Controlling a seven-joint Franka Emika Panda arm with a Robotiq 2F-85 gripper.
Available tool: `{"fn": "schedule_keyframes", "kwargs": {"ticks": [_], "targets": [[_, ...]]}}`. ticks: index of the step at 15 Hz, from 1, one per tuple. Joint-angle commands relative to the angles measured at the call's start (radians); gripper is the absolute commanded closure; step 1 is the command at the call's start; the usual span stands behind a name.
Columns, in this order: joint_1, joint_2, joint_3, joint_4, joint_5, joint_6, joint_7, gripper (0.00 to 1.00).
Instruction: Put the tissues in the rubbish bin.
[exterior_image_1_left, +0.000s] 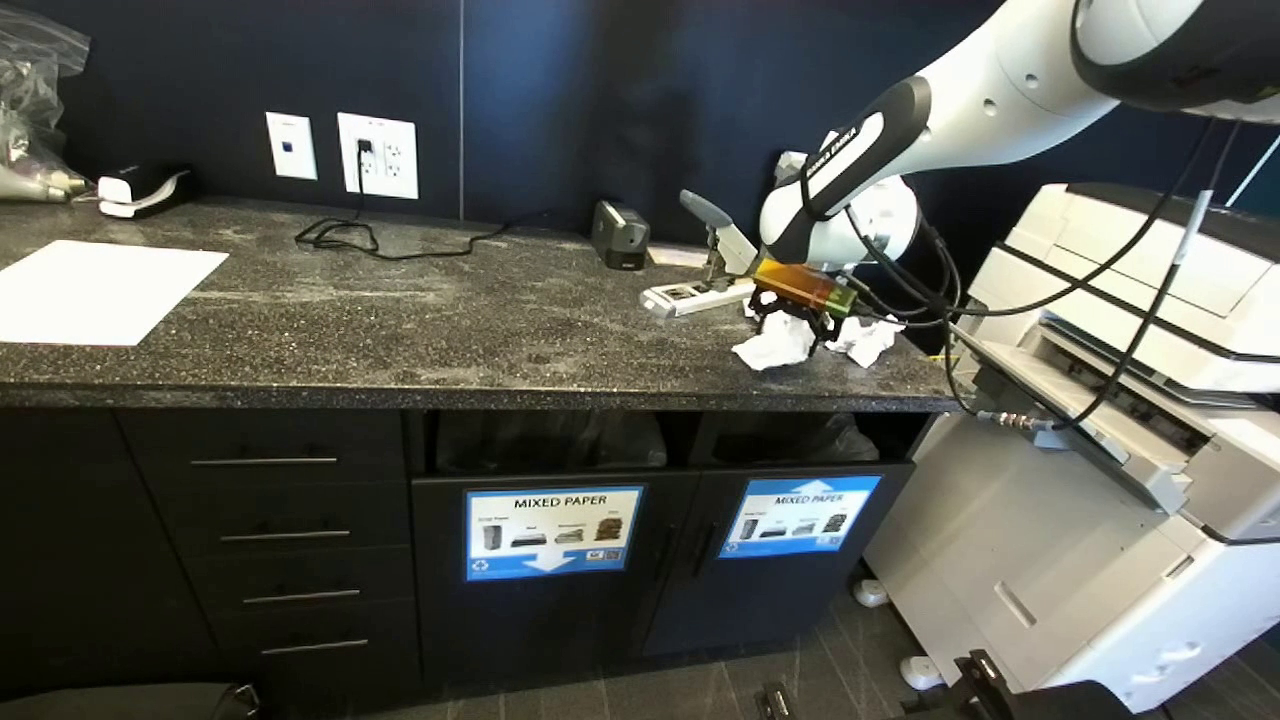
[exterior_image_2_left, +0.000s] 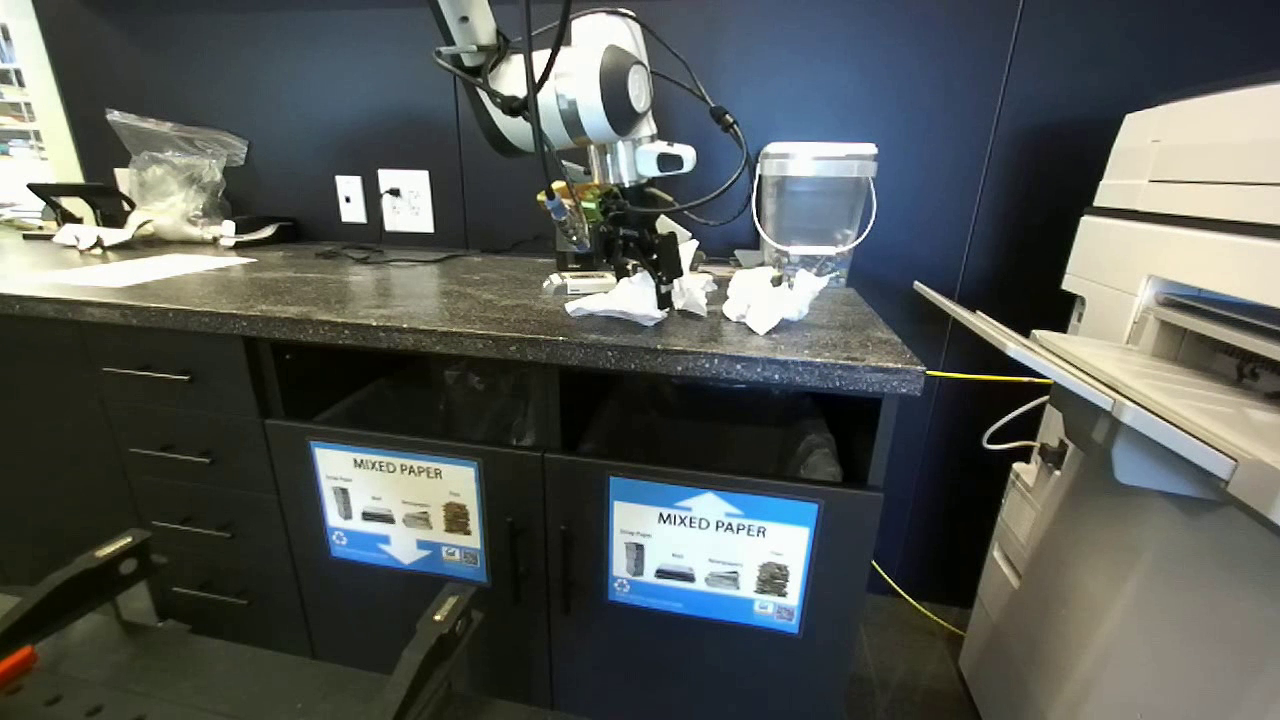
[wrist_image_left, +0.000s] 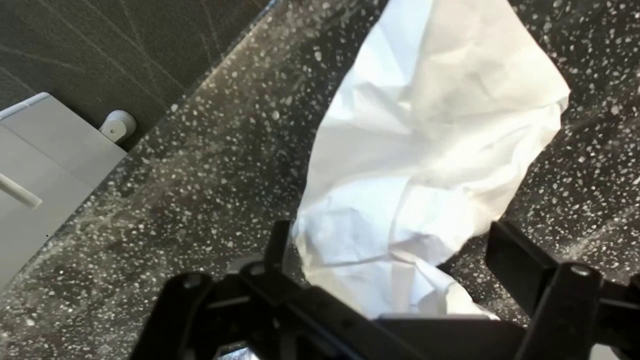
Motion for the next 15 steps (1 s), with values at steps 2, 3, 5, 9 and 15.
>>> {"fn": "schedule_keyframes", "kwargs": {"ticks": [2, 3, 5, 9, 15], "targets": [[0.013, 0.022, -0.018, 0.047, -0.004, -0.021, 0.006, 0.26], [0.015, 0.022, -0.018, 0.043, -0.006, -0.014, 0.005, 0.34], [0.012, 0.024, -0.016, 0.047, -0.006, -0.017, -0.002, 0.51], [0.011, 0.026, -0.014, 0.045, -0.011, -0.02, -0.017, 0.79], [0.002, 0.023, -0.005, 0.043, -0.011, -0.05, -0.064, 0.82]]}}
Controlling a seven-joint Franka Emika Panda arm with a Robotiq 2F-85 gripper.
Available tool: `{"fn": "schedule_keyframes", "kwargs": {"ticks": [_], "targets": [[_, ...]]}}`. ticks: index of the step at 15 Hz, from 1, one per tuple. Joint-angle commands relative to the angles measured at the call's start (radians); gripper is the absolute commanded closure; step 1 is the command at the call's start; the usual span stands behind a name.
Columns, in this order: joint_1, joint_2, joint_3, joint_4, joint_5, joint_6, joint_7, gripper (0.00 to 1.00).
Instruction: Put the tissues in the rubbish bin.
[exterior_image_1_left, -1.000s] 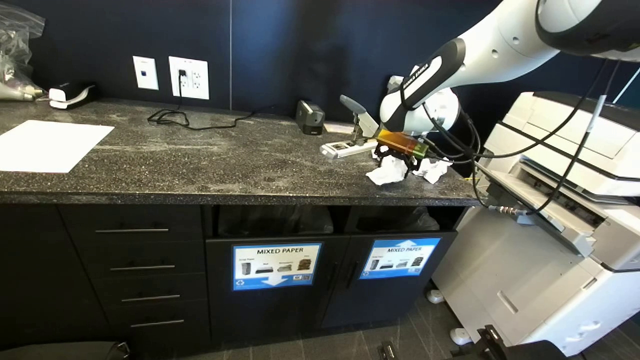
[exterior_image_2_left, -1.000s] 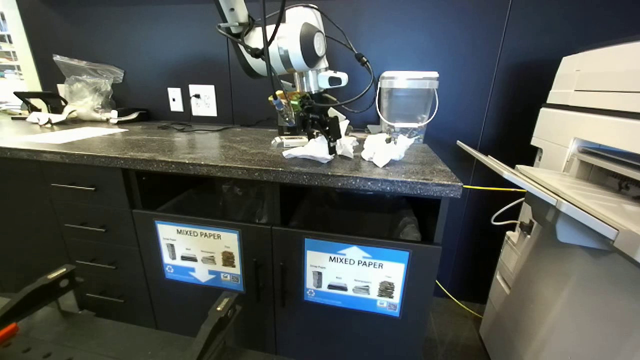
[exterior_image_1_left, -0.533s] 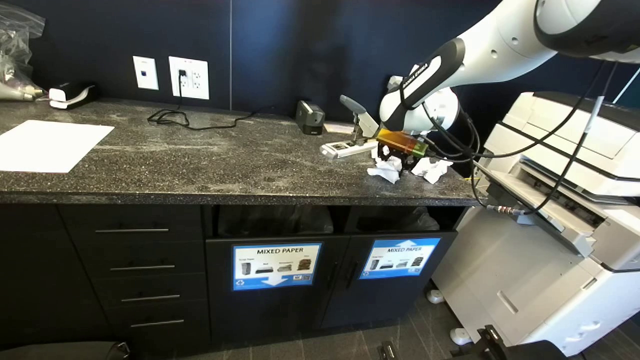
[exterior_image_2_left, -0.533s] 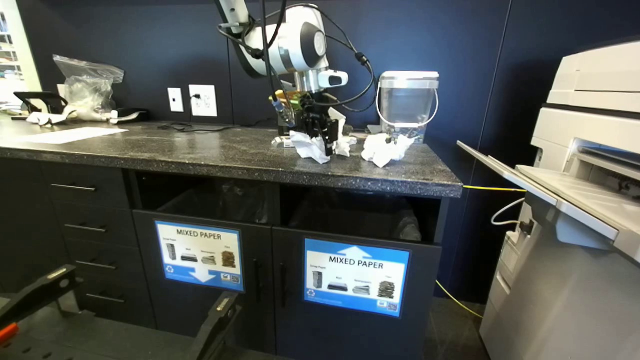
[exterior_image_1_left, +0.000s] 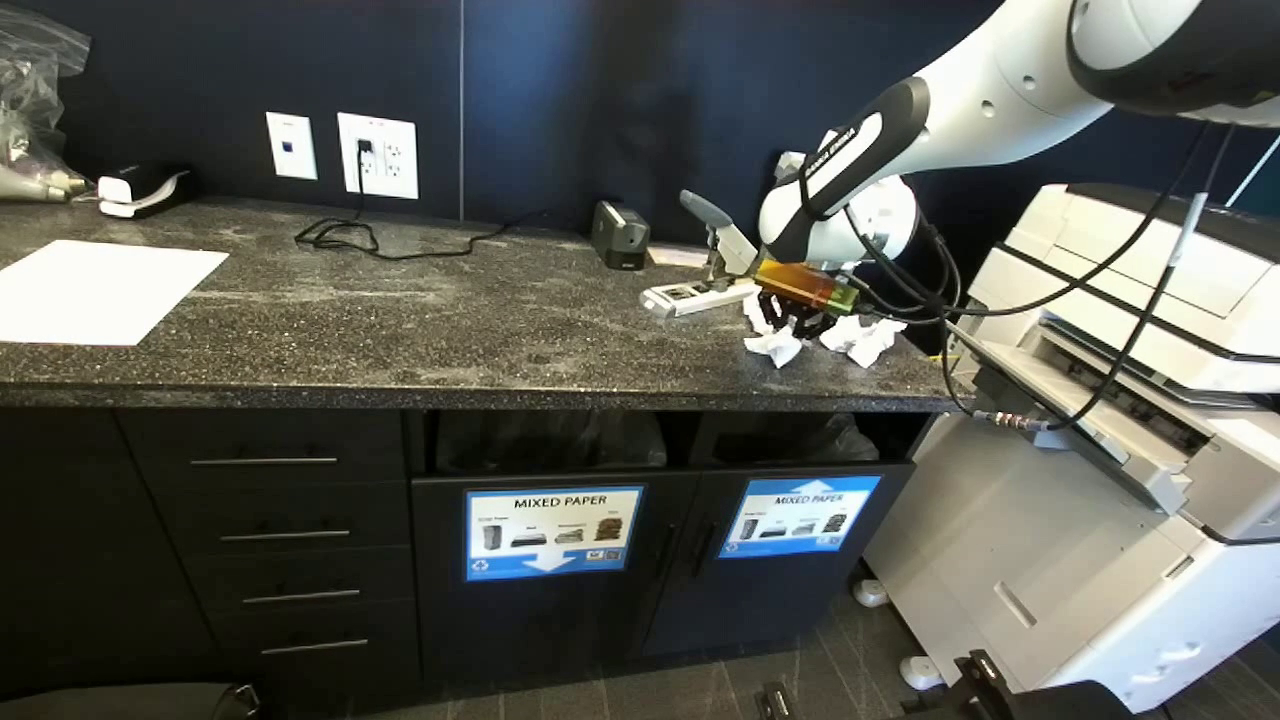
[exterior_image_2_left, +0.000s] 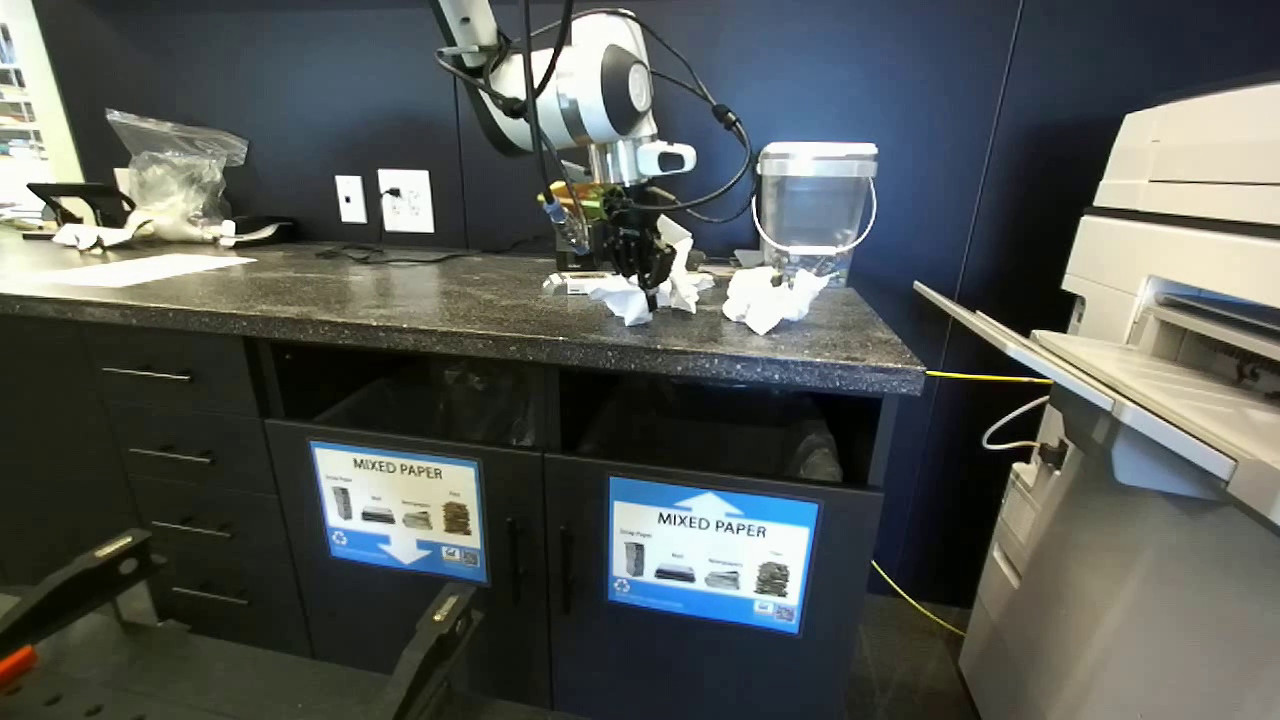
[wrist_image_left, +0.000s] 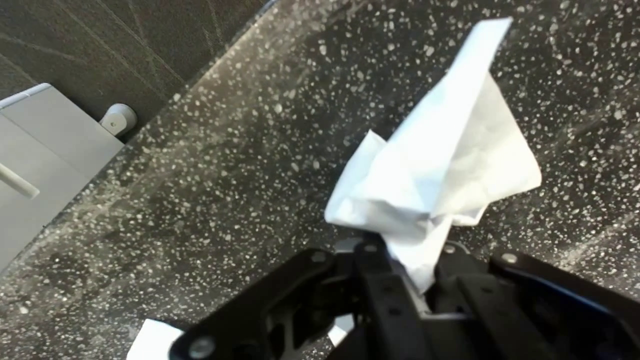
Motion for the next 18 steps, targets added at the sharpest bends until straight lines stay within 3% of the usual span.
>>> {"fn": "schedule_keyframes", "kwargs": {"ticks": [1, 8, 18], "targets": [[-0.008, 0.011, 0.006, 0.03, -0.002, -0.065, -0.064, 0.83], [-0.096, -0.101, 0.085, -0.06, 0.018, -0.217, -0.399, 0.83], [-0.225, -0.254, 0.125, -0.32, 0.063, -0.111, -0.691, 0.82]]}}
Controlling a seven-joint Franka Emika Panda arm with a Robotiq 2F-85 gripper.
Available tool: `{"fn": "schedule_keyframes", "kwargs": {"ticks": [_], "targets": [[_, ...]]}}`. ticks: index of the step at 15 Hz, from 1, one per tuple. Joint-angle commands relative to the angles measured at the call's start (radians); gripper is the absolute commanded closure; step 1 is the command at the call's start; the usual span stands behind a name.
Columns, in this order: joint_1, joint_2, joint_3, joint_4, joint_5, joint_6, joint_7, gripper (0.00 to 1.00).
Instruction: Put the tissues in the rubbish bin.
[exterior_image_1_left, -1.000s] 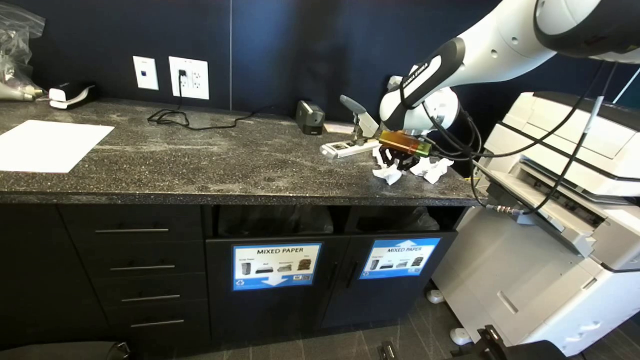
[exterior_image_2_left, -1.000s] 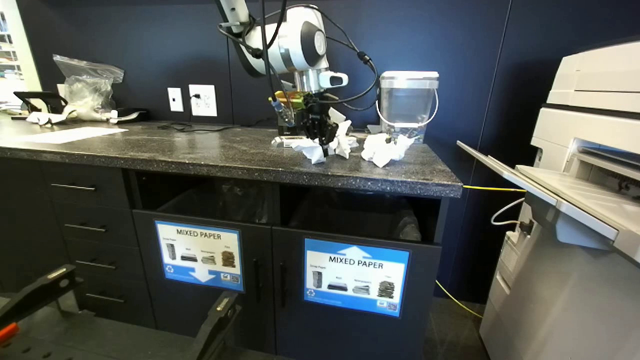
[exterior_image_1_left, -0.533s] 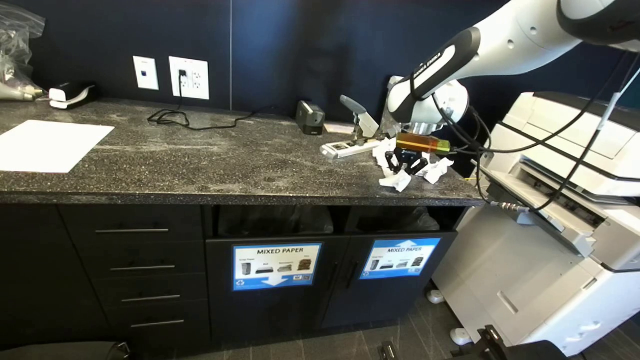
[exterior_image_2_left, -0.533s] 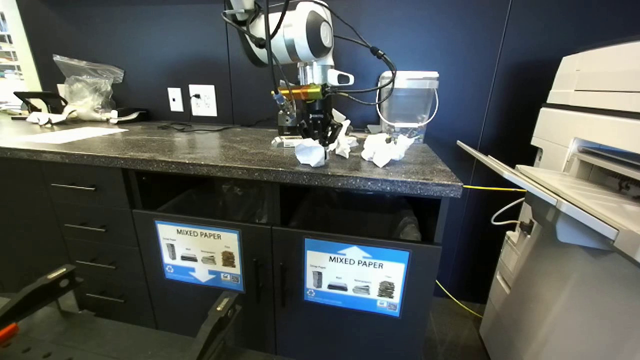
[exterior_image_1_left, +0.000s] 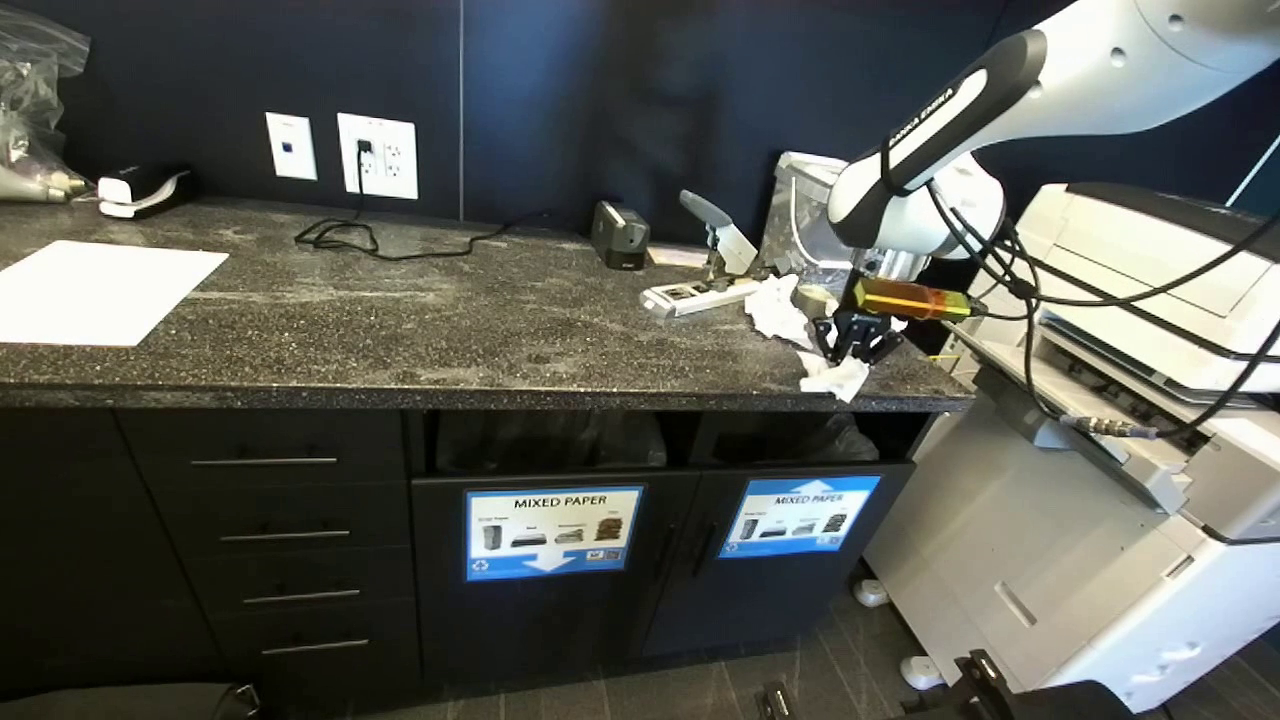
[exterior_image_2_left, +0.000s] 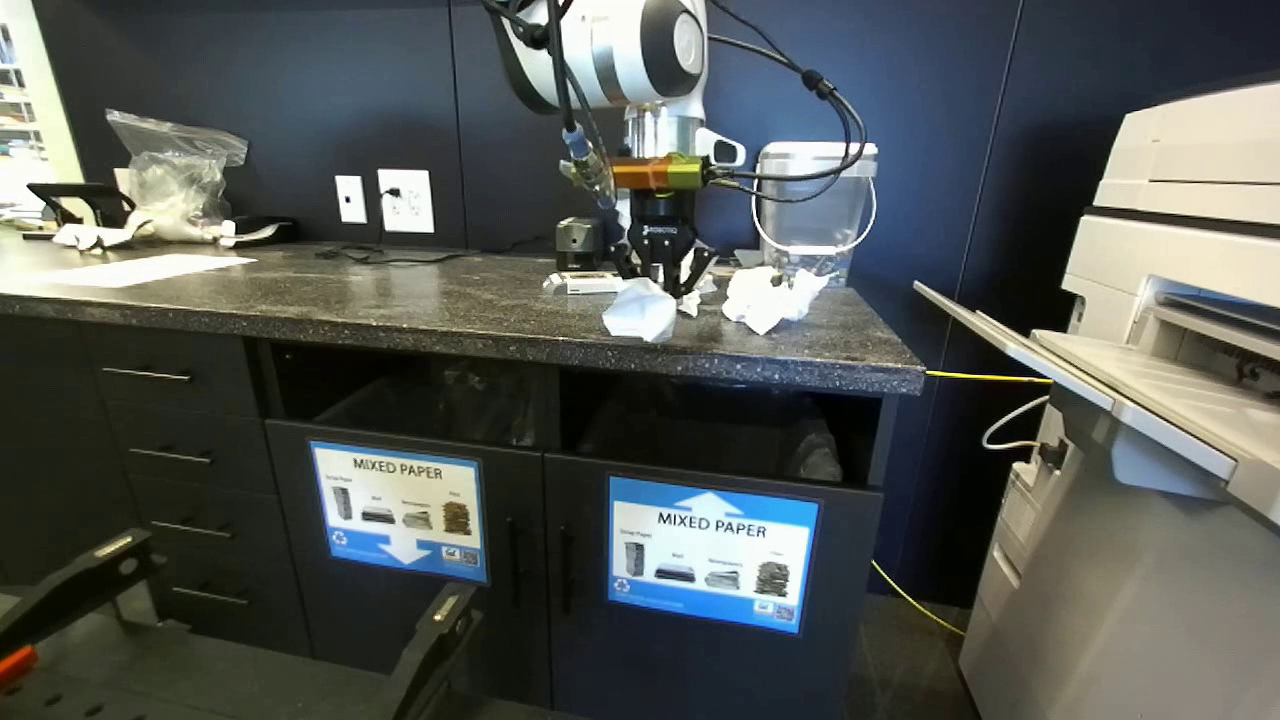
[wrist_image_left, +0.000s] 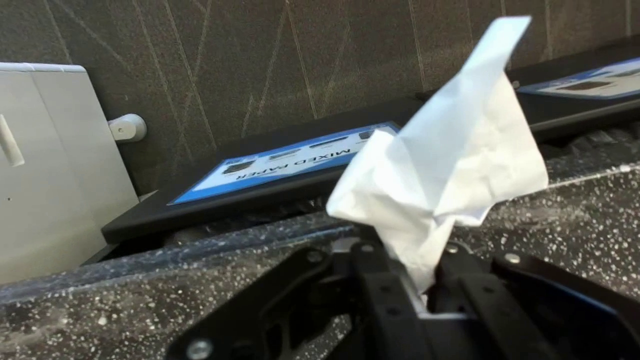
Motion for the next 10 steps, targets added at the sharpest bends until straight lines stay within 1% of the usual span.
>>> {"fn": "schedule_keyframes", "kwargs": {"ticks": [1, 5, 10], "targets": [[-0.052, -0.073, 0.029, -0.136, 0.049, 0.092, -0.107, 0.81], [-0.093, -0.087, 0.049, -0.227, 0.091, 0.162, -0.201, 0.82], [-0.131, -0.081, 0.067, -0.331, 0.103, 0.277, -0.288, 0.81]]}}
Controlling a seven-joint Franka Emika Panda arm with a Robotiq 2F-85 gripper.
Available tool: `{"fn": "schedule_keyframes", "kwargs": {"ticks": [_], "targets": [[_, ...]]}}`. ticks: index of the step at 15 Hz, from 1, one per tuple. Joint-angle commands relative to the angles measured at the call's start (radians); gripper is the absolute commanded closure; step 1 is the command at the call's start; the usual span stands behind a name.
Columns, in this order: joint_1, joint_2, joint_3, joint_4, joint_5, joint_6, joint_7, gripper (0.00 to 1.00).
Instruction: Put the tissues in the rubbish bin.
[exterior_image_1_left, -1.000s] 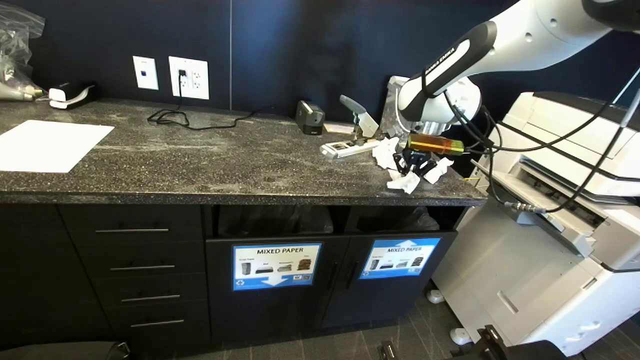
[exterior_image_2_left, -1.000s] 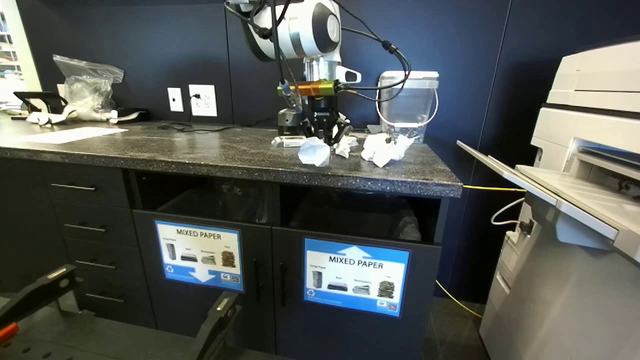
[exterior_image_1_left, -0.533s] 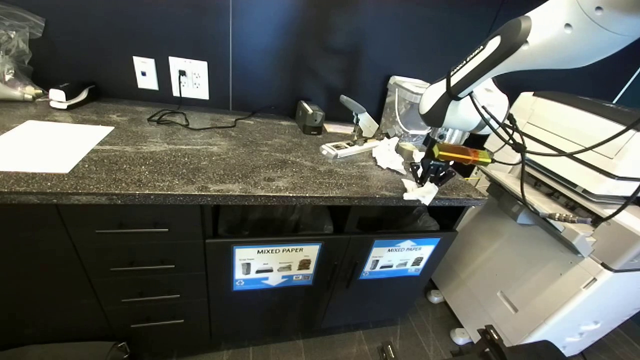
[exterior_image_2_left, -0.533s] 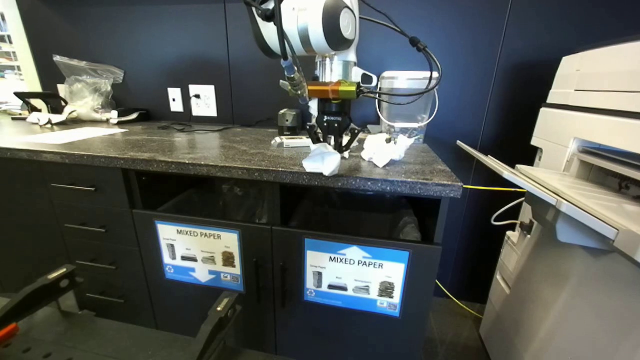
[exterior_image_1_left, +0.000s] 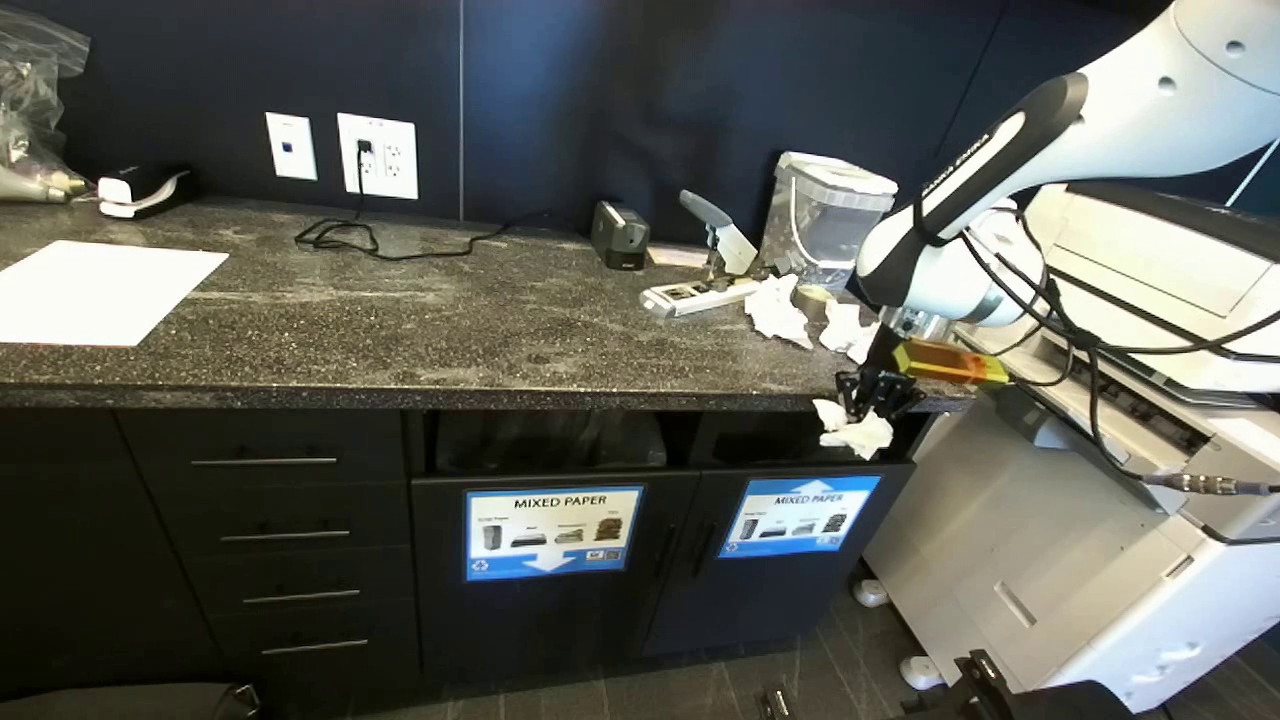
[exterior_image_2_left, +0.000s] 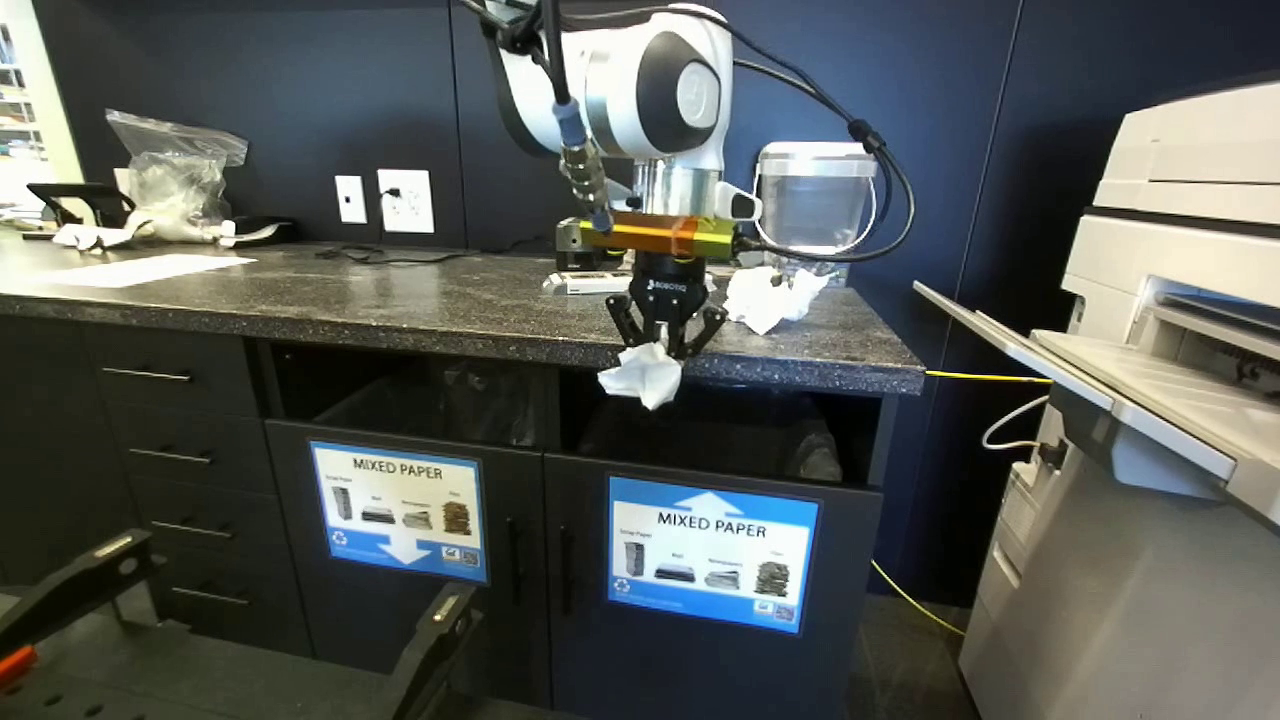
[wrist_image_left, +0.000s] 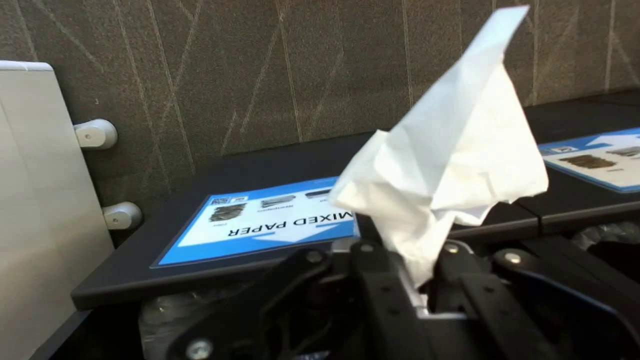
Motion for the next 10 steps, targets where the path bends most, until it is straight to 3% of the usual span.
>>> {"fn": "schedule_keyframes", "kwargs": {"ticks": [1, 6, 10], "targets": [[-0.043, -0.026, 0.033, -0.107, 0.038, 0.126, -0.076, 0.81], [-0.169, 0.044, 0.151, -0.174, 0.171, 0.365, -0.163, 0.81], [-0.376, 0.156, 0.352, -0.17, 0.252, 0.559, -0.214, 0.82]]}}
